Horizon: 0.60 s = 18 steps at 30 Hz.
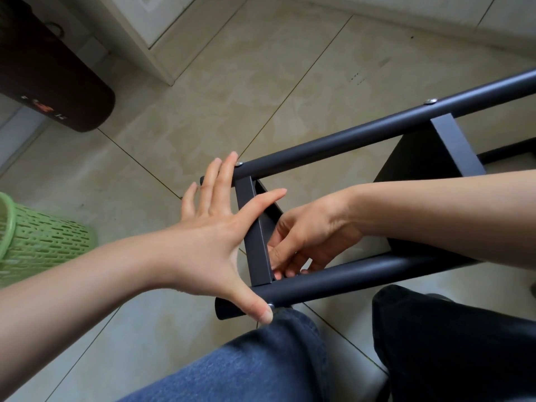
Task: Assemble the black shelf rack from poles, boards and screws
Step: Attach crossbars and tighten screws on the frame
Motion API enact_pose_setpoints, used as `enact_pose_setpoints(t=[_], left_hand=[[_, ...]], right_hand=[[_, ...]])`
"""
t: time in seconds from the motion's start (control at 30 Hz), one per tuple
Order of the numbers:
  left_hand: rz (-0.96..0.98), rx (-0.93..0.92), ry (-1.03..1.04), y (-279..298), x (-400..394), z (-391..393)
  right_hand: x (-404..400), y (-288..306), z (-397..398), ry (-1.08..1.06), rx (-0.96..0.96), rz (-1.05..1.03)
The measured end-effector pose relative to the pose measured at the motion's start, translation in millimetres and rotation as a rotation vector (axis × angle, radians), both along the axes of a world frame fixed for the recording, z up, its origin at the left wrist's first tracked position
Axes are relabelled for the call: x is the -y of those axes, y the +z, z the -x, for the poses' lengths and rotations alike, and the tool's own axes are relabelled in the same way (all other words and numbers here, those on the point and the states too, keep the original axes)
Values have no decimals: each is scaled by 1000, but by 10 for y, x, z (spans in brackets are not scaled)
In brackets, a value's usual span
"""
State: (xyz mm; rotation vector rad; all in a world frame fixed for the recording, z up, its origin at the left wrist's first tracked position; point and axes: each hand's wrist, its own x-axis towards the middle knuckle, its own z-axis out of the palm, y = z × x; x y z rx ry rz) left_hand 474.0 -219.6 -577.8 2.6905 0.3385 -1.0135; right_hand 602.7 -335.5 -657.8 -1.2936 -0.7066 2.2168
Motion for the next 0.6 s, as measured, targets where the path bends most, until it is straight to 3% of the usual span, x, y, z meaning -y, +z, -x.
enact_pose_setpoints(t=[0.6], left_hand=[[103,186,70,-65,57,78]], right_hand=[[3,19,-40,31,-60,63]])
